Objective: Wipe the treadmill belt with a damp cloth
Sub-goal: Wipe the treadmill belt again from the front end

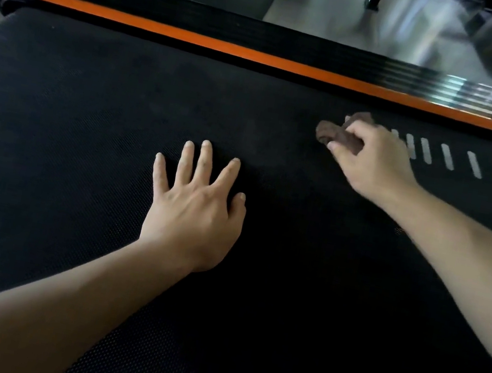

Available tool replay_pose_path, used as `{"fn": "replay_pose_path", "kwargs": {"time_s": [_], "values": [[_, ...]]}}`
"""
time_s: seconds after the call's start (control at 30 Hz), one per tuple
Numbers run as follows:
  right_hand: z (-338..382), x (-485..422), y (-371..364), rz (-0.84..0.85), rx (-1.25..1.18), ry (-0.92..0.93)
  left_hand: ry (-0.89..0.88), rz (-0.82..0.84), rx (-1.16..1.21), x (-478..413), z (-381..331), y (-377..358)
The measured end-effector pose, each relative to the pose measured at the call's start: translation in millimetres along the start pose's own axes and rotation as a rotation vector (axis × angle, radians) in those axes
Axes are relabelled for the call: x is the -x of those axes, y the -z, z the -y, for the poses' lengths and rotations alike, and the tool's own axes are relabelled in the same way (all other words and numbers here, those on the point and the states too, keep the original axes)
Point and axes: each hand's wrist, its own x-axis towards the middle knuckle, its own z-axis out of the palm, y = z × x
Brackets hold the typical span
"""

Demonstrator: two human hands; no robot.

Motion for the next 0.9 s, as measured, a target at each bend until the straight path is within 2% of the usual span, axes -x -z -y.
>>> {"fn": "replay_pose_path", "kwargs": {"time_s": [0.17,0.23,0.37,0.43,0.6,0.67,0.8,0.87,0.9], "values": [[-9.0,-18.0,12.5,-0.118,0.041,-0.231,-0.008,0.000,-0.006,0.1,1.4,-0.8],[4.1,-0.5,10.2,-0.116,0.031,-0.198,-0.003,0.005,-0.005,-0.1,1.1,-0.3],[19.6,73.4,15.4,0.068,-0.099,0.029,-0.002,0.010,0.004,-0.6,1.2,-0.3],[10.1,86.3,24.5,0.092,-0.049,0.091,0.004,0.019,-0.001,-0.2,1.3,0.3],[-3.4,73.5,31.0,-0.083,0.052,-0.137,0.002,0.008,0.005,2.0,1.6,1.5],[14.4,101.3,25.3,-0.063,0.024,-0.083,0.001,0.007,0.004,1.8,1.0,2.3],[31.4,172.8,28.1,0.081,-0.069,0.139,-0.011,-0.007,0.026,4.0,1.2,3.4],[20.5,162.8,29.9,0.019,0.001,0.121,-0.024,-0.007,0.056,9.3,1.9,6.1],[13.5,150.2,29.6,-0.021,0.034,0.042,-0.037,0.006,0.073,14.3,2.1,8.5]]}}
